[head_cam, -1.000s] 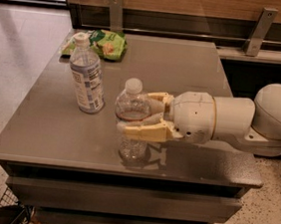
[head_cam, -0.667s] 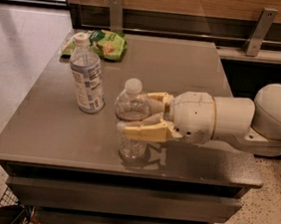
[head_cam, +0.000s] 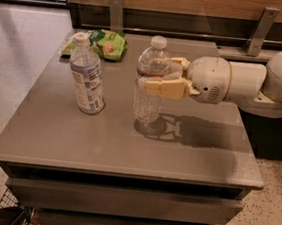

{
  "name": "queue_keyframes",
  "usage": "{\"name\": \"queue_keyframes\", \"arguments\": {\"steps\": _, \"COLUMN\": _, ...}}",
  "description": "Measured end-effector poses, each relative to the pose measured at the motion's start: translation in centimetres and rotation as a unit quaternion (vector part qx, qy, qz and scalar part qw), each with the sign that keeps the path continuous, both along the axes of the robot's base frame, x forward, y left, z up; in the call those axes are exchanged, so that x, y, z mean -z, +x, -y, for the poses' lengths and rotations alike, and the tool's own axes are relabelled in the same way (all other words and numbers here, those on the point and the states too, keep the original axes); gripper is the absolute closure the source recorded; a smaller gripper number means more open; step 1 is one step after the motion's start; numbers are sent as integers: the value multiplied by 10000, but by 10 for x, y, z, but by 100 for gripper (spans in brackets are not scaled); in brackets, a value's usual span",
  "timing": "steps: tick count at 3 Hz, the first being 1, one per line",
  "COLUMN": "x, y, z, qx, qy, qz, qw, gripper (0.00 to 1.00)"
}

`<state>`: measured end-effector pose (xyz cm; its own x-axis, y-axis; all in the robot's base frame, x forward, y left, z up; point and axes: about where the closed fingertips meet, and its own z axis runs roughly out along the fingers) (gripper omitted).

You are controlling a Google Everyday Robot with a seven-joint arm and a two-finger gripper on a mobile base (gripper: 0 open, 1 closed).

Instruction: Move water bottle near green rice chip bag

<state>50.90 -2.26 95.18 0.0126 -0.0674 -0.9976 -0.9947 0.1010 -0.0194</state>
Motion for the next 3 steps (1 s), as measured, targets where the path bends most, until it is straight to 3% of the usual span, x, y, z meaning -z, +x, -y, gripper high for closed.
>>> {"name": "queue_keyframes", "arguments": {"steps": 1, "x": -11, "y": 66, "z": 22, "qx": 273, "qy": 90, "qz": -122, "qw": 9995, "gripper": 100}}
{"name": "queue_keyframes", "arguments": {"steps": 2, "x": -27, "y": 152, "z": 51, "qx": 893, "qy": 89, "qz": 108, "qw": 9959, "gripper": 100}}
{"name": "queue_keyframes", "arguments": {"steps": 3, "x": -38, "y": 200, "z": 67, "qx": 1296, "qy": 50, "qz": 313, "qw": 9911, "gripper": 100}}
